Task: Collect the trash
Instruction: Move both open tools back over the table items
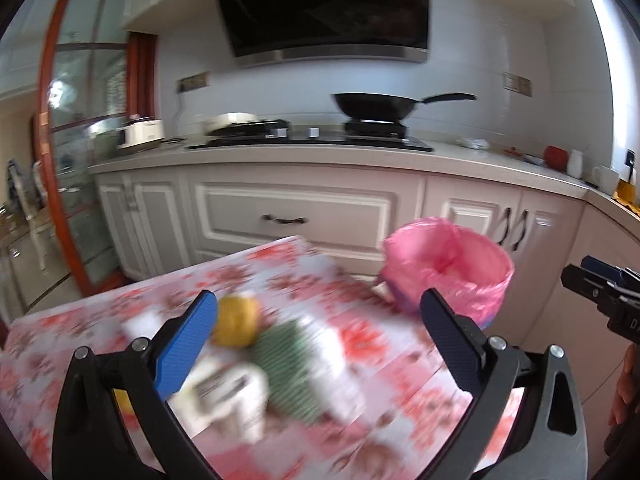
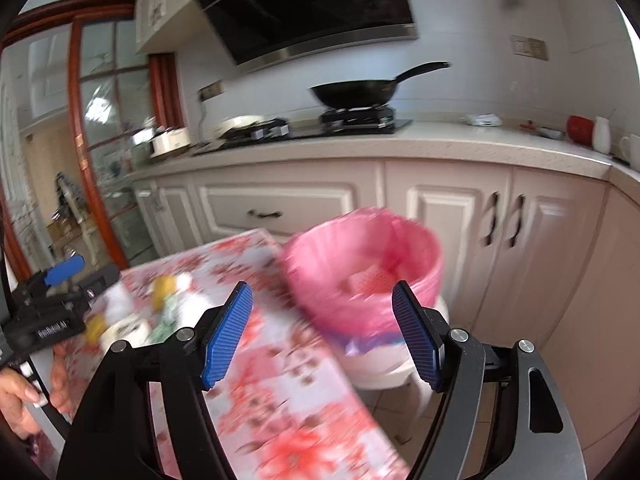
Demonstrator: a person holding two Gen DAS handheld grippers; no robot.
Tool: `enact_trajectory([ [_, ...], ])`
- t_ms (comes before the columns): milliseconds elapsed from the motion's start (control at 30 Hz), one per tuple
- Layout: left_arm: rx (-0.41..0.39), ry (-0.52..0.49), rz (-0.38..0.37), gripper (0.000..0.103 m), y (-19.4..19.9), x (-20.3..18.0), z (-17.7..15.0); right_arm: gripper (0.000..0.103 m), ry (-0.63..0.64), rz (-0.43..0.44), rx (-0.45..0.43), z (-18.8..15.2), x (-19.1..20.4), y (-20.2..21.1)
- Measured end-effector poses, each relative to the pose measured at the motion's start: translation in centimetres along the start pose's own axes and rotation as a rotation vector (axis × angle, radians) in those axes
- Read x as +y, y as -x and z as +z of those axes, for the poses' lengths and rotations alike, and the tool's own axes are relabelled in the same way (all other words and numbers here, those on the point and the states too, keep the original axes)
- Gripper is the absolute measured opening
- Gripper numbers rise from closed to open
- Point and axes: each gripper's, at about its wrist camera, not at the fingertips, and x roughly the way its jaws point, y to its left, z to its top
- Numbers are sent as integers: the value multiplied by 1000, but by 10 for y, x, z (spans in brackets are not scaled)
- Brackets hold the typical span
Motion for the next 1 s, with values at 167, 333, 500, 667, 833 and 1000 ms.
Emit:
enact_trajectory([
  [167,19,68,96,98,46,48,-31,69,43,79,34,-18,36,6],
  [333,47,129,146,98,81,84,-61,69,95,143,63,-28,75,5],
  [500,54,126,184,98,93,102,-76,69,157,177,81,-34,104,2],
  [667,72,159,208,98,84,119,-85,69,179,197,119,-41,125,-14],
  [833,87,161,241,98,66,135,-89,67,185,230,116,-51,150,-34],
  [1000,118,134,264,98,46,148,-94,56,187,273,193,-62,175,-72],
])
